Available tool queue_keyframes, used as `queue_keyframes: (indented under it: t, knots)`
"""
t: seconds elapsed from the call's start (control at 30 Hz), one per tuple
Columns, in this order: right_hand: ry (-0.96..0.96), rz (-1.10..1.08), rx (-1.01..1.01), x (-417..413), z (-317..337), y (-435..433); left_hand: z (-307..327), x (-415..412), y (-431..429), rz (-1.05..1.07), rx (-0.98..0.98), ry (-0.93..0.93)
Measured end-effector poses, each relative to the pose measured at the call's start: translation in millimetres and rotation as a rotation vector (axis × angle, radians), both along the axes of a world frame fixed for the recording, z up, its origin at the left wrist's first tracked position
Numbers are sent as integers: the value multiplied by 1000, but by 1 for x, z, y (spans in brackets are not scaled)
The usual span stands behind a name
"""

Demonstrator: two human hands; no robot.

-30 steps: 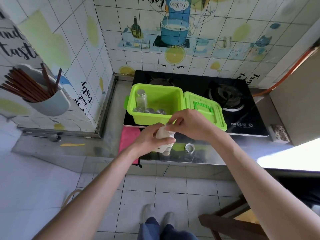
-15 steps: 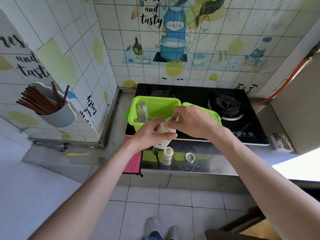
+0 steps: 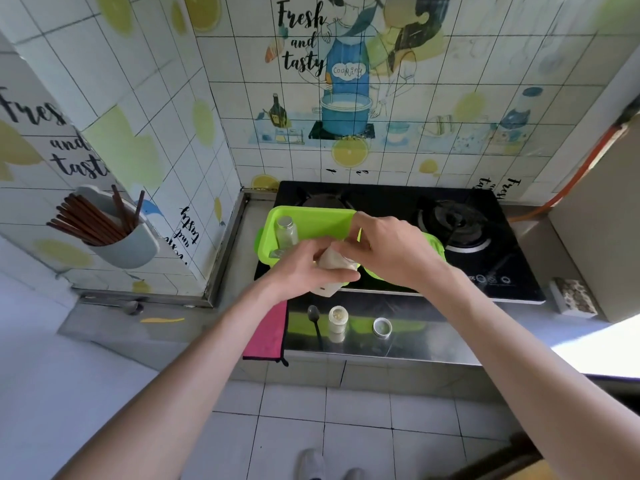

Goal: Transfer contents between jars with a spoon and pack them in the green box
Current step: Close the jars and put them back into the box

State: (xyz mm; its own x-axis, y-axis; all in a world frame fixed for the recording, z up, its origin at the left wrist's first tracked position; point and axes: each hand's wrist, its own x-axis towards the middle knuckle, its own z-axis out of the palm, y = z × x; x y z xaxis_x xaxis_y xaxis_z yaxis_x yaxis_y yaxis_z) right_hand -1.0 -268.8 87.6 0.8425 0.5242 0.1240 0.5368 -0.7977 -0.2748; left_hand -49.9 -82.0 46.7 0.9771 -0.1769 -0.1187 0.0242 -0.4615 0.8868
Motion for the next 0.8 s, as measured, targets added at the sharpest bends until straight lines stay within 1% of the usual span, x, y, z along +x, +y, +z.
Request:
queue_keyframes:
  t: [0.1,0.17,0.23,0.3,0.37,0.43,0.53,0.7,0.8]
  knots:
    - [-82,-106,13,-5,-13,5,-3,0,-5,16,60,-40]
    - [-80,-182,-14,-8,-19,8,-9,0,-7,19,108,-53]
    - [-65,-206,-56,-8,-22,9,-15,-1,-7,16,122,-46]
    - [-46,-174,-59,-7,-23,8,-17,-1,-5,35,81,-28]
    - [-27,-96,-35,-6,-23,8,-16,0,-2,57,44,-8]
    - [-44,-30,-26,-4,-25,12,-15,1,3,56,23,7]
    - [-75,-44,12,-1,-30,21,-15,0,8,75,7,-6]
    - [-21,-123,161,-3,-45,37,-26,2,12,189,155,-93]
    - [7,-179,196,-4,-51,47,-30,1,14,232,228,-138]
